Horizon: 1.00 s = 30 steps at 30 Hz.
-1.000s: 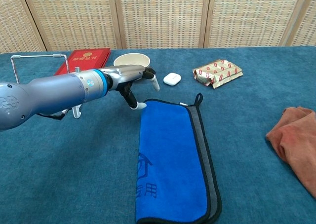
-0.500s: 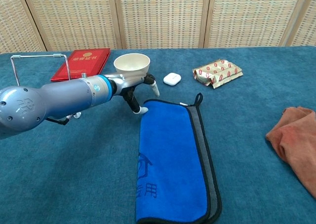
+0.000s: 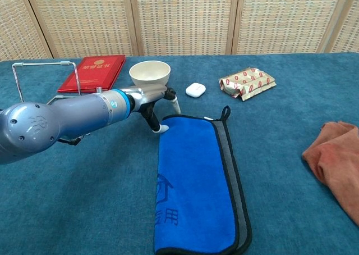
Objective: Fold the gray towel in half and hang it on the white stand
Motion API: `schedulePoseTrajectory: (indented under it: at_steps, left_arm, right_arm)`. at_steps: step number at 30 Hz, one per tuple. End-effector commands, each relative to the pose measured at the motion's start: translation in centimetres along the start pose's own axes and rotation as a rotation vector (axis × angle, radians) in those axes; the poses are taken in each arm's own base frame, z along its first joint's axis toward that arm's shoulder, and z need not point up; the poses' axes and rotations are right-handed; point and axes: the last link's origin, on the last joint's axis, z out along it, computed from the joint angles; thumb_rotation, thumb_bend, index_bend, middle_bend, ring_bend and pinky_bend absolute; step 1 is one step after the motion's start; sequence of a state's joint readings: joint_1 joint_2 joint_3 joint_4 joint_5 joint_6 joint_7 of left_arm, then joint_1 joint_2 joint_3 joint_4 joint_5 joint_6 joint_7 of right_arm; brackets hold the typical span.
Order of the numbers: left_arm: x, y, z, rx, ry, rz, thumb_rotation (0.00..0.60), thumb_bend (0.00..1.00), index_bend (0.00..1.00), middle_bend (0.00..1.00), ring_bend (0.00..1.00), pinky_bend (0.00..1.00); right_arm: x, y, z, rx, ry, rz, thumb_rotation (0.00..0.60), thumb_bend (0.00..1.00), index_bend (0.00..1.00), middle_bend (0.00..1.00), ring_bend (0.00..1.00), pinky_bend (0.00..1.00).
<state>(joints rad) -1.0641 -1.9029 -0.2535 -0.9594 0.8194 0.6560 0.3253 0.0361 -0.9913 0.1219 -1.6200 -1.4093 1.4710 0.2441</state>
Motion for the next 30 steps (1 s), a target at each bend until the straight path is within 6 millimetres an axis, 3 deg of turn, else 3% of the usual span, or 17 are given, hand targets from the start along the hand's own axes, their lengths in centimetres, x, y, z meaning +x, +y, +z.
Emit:
schedulePoseTrajectory:
  at_steps: [1,14,24,30]
  left_arm:
    - [-0.1,0.11,-0.03,-0.003,-0.001,0.004,0.6,0.38,0.31,0.0,0.0,0.0]
    - [-0.75,0.65,-0.12,-0.005,-0.02,0.006,0.6,0.38,0.33,0.0,0.0,0.0]
    - [-0.73,0.8,-0.39,-0.013,-0.028,0.026,0.6,0.38,0.63,0.0,0.0,0.0]
    - [-0.63,0.77,-0.59,-0.011,-0.029,0.017,0.6,0.41,0.7,0.0,0.0,0.0]
  right_arm:
    - [0.0,-0.03,-0.01,0.001,0.0,0.001,0.6,0.0,0.0,0.0,0.0,0.0]
    - [0.07,0.02,-0.05,0.002,0.001,0.006,0.6,0.0,0.0,0.0,0.0,0.0]
    - [0.23,0.09,-0.07,0.002,0.004,0.012,0.6,0.0,0.0,0.0,0.0,0.0]
    - [0.26,0.08,-0.17,0.004,0.004,0.013,0.6,0.0,0.0,0.0,0.0,0.0]
